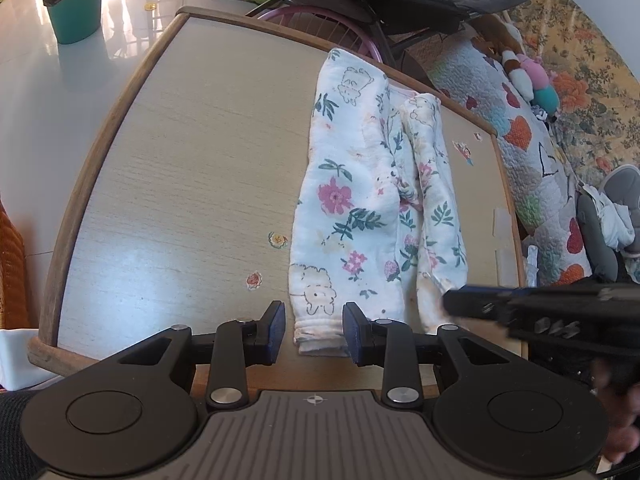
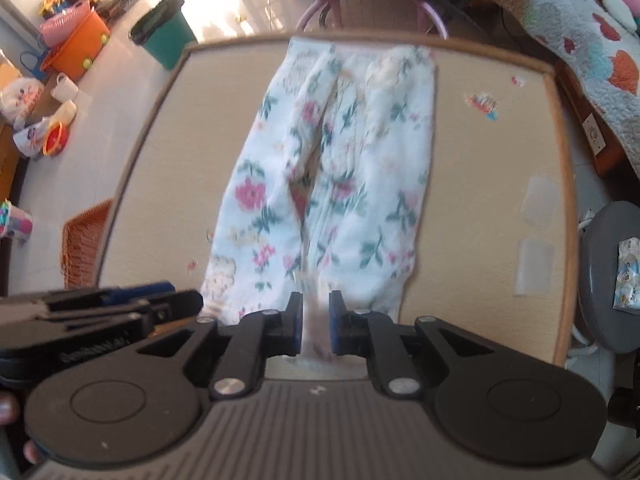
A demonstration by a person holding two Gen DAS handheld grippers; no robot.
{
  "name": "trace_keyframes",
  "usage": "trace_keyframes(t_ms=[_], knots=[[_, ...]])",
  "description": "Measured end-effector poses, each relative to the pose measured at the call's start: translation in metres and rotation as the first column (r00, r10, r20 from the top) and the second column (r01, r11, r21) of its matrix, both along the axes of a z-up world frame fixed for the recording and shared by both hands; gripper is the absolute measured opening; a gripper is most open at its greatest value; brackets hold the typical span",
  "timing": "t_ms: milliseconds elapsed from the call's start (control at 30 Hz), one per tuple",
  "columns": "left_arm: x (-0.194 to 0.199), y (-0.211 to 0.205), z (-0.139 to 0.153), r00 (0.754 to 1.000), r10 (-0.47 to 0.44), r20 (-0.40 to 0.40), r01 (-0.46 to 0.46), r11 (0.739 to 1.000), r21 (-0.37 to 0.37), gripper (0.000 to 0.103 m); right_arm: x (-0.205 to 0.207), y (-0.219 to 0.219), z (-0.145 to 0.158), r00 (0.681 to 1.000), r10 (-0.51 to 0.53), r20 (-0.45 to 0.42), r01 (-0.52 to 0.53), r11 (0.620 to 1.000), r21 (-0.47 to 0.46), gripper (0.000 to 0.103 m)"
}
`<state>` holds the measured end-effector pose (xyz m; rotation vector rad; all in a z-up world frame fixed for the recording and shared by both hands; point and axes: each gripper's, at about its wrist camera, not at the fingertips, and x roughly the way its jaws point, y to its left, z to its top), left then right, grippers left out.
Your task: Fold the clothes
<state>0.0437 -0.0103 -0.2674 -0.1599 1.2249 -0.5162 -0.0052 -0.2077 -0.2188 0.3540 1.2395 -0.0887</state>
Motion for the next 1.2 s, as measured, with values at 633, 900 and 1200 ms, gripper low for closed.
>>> trace_keyframes(t_ms=[633,900,1200], knots=[[0.007,-0.001,0.002,1.000,0.002,-0.003,-0.002,1.000,0.014,0.041,0.078,-0.027,-0.030,0.993,-0.112,-0.025,0.109,0.988,-0.107,0.019],[0.009,0.003,-0.001,1.000,0.009,-0.009,-0.008,1.000,0.021,0.041,0.082,-0.026,-0.047,0.994,-0.097,-0.044,0.090,0.986,-0.137,0.003],[0.010,0.001,-0.003,1.000,0.012,-0.007,-0.012,1.000,0.015,0.041,0.074,-0.024,-0.023,0.997,-0.062,0.044,0.065,0.995,-0.076,0.002]])
